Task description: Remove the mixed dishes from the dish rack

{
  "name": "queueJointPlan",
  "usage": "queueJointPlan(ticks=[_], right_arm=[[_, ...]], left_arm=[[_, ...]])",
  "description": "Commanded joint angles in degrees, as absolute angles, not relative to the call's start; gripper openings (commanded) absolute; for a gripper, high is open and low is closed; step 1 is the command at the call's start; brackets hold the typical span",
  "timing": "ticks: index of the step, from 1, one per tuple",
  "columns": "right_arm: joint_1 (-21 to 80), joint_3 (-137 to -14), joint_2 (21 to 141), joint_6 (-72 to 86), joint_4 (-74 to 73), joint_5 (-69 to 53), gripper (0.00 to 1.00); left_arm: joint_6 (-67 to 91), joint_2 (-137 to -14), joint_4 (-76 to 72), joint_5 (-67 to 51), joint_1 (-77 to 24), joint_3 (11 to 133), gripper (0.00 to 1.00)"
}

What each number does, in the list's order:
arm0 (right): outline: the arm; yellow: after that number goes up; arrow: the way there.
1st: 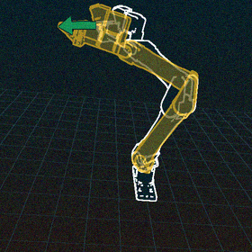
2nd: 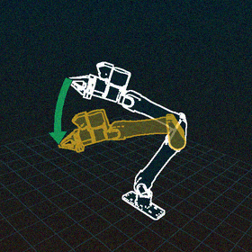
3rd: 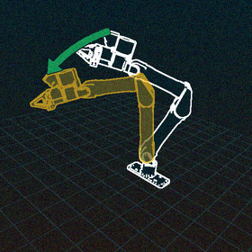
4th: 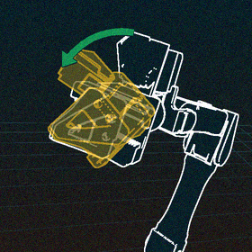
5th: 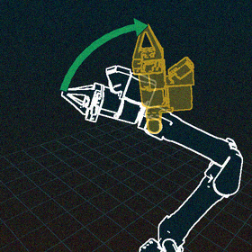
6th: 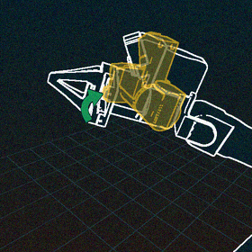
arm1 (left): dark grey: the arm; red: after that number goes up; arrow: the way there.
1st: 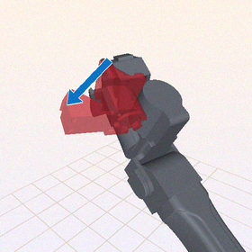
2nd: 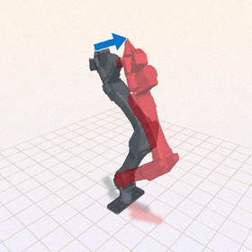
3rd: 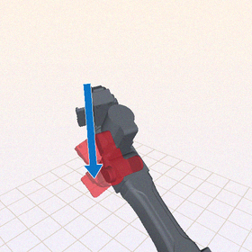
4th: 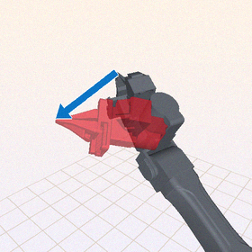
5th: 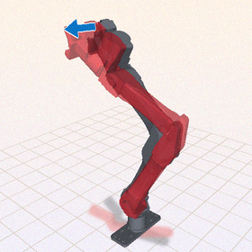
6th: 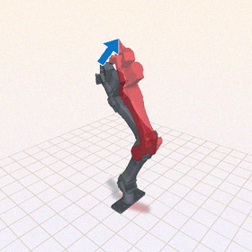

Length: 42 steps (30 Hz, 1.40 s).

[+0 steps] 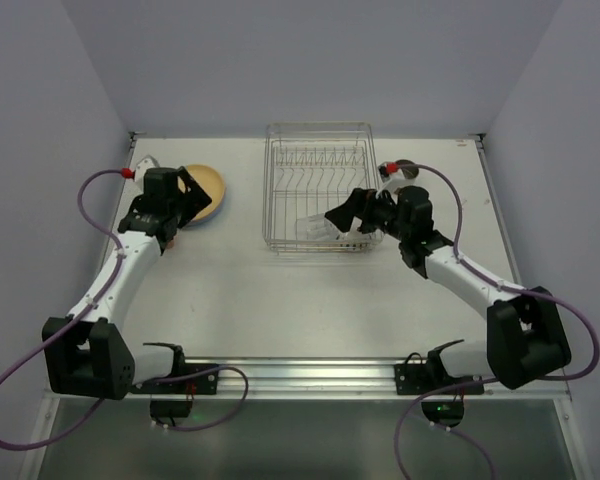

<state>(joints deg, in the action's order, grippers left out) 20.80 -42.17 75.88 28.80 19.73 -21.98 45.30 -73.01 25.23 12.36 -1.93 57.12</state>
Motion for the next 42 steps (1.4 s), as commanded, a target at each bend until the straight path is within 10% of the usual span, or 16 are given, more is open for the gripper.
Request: queueJointPlan(ticks=[1,42], right_arm=[[21.2,-46.1,78.0,27.4,16.4,-22.9,0.99],[23.5,-60.1,94.7,25.2,3.4,-23.0,0.98]], left_arm=[[39.7,-69.9,18.4,13.1,-7.7,57.0,1.0],[34.1,-65.1,-1.2,-5.9,-12.0,46.8,1.0]])
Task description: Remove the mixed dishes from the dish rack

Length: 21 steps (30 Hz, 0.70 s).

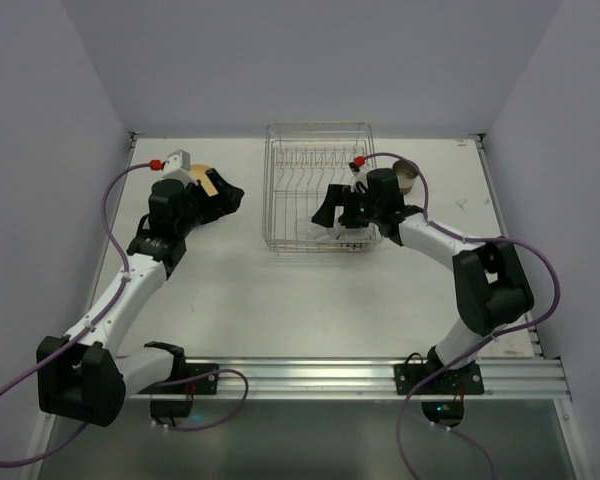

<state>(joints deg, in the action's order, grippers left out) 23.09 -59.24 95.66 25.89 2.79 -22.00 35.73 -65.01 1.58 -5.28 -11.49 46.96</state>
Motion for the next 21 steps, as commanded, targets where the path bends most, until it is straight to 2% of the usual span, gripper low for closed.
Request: queueJointPlan(ticks=[1,10,12,14,15,16,21], right_arm=[[23.5,-59.9,94.3,25.3,3.8,-23.3,0.98],[24.1,-56.9,88.6,25.2,4.6,-21.5,0.92],[24.1,-56.4,88.0,25.0,4.8,-21.4,0.85],[24.2,-56.4,87.8,25.0,4.8,-21.9,0.76],[24.3,-56.5,87.9,25.0,4.8,-22.1,0.67],[24.3,-56.6,88.0,25.0,4.9,-22.6,0.64],[24.4,-57.5,89.1,25.0,4.3,-23.3,0.63]], left_arm=[[34.1,-65.1,-1.2,-5.8,-12.0,46.8,1.0],[33.5,-65.8,-1.1,-4.4,-12.3,47.0,1.0],[33.6,-66.0,-1.1,-4.4,-12.3,47.1,1.0],[33.5,-66.3,-1.1,-4.4,-12.3,47.1,1.0],[33.6,-66.4,-1.1,-4.4,-12.4,47.1,1.0],[33.6,-66.5,-1.1,-4.4,-12.5,47.2,1.0],[33.5,-66.9,-1.1,-4.1,-12.6,47.3,1.0]])
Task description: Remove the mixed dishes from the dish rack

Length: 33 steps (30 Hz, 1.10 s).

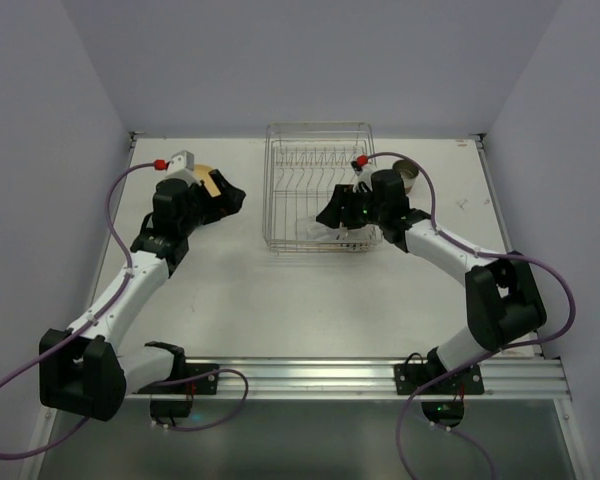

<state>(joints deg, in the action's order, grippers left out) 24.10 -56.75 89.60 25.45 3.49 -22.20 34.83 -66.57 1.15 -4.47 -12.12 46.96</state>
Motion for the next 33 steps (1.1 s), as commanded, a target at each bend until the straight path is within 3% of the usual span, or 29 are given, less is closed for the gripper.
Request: queueJointPlan(ticks=[1,15,24,28,33], right_arm=[[24.4,-57.6,89.2,25.0,4.3,-23.2,0.63],[28.6,-59.4,90.3,23.7,3.6,-24.6,0.62],[30.3,-58.5,88.2,23.4,9.0,-35.2,0.64],[30.3,-56.3,85.4,22.9,10.2,-32.9,0.66],[30.2,-56.9,85.0,22.1,7.0,-25.7,0.84]], left_arm=[[33.5,-66.9,-1.1,-4.1,-12.6,47.4,1.0],[33.3,-67.0,-1.1,-3.5,-12.8,47.4,1.0],[33.0,-68.1,-1.1,-3.3,-12.8,47.5,1.0],[32.8,-68.0,-0.9,-3.0,-12.8,47.7,1.0],[32.9,-67.8,-0.8,-3.0,-12.8,47.6,1.0]])
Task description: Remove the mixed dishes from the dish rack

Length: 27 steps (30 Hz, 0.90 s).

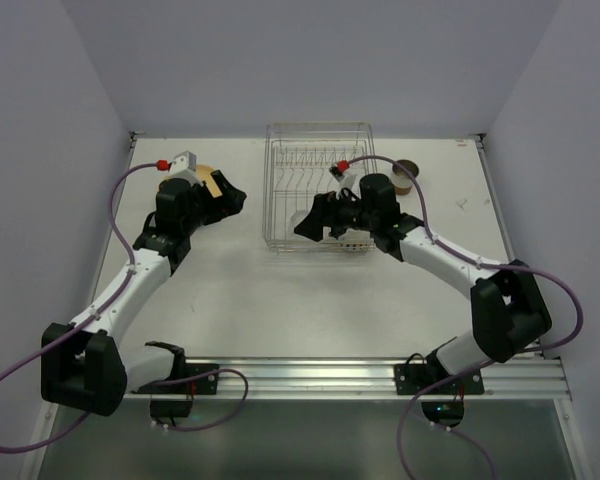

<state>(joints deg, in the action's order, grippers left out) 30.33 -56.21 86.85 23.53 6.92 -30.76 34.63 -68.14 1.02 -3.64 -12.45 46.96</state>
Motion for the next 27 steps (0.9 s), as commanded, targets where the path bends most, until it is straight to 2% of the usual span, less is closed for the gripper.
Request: queueJointPlan(ticks=[1,10,13,27], right_arm=[[30.3,-57.2,85.2,21.8,6.1,-24.2,0.85],[31.4,-61.1,88.2,20.7,-1.3,-13.9,0.93],[32.9,-62.3,88.9,20.3,-2.4,-10.6,0.99],[41.1,-77.8,99.0,18.4,-16.3,6.4,0.99]], left_arm=[[32.8,-67.8,-0.8,-3.0,-12.8,47.7,1.0],[32.8,-67.4,-0.6,-3.0,-12.8,47.9,1.0],[32.8,-67.3,-0.6,-3.0,-12.8,47.9,1.0],[32.5,-66.6,-0.2,-2.7,-12.9,48.2,1.0]])
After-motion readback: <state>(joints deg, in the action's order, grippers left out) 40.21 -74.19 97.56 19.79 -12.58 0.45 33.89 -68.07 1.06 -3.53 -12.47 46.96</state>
